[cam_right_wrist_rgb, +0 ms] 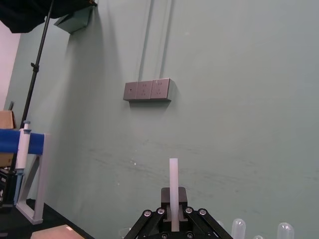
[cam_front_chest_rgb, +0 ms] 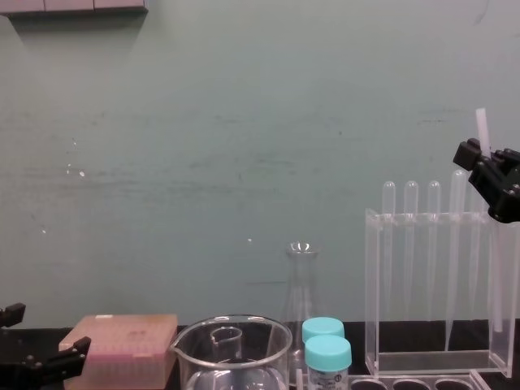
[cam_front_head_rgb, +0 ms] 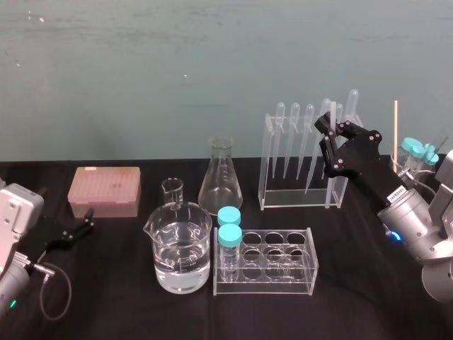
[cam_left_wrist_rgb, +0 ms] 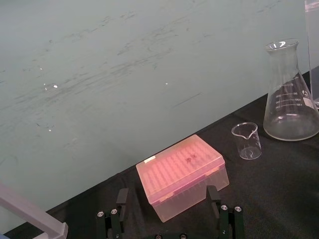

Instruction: Pick up the stirring rod with one hand, then place it down.

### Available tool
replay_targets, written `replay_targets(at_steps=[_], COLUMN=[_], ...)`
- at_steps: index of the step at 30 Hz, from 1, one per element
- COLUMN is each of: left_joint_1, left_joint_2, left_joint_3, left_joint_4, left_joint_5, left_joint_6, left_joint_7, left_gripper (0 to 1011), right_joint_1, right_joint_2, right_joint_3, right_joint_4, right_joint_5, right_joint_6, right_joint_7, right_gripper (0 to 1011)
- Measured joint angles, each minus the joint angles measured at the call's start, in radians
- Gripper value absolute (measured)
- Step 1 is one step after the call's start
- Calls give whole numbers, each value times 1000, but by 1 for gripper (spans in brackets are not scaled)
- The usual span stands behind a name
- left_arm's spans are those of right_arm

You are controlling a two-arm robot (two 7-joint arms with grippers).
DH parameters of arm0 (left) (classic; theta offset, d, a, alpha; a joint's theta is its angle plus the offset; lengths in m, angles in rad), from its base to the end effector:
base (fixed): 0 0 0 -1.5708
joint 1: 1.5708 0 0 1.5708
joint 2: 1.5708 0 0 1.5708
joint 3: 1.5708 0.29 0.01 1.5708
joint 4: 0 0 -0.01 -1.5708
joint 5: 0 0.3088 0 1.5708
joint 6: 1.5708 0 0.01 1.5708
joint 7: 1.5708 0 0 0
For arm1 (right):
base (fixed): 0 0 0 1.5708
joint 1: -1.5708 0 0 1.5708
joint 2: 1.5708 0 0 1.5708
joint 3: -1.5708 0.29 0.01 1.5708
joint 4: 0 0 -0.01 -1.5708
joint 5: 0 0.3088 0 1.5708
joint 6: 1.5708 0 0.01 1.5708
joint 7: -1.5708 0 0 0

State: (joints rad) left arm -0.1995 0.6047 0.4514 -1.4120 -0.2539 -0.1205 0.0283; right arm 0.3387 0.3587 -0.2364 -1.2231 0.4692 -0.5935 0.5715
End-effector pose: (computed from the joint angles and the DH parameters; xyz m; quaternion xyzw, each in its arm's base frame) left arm 0.3581 0.0827 -0.3023 0.1415 -0.1325 0.5799 0.7913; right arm 0.4149 -0.0765 -0.2795 0.1567 -0.2075 -0.4337 0.8627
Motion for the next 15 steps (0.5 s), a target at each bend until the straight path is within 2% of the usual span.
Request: replay_targets(at_steps=[15], left_joint_1=[0], left_joint_2=[0], left_joint_3=[0], left_joint_4=[0], left_joint_5=[0], left_joint_6=[0], left_joint_7=[0], left_gripper=[1000], right_joint_1=[0], right_joint_2=[0], right_joint_3=[0], right_joint_4=[0], right_joint_5=[0], right_joint_6=[0], right_joint_7=[0], right_gripper=[66])
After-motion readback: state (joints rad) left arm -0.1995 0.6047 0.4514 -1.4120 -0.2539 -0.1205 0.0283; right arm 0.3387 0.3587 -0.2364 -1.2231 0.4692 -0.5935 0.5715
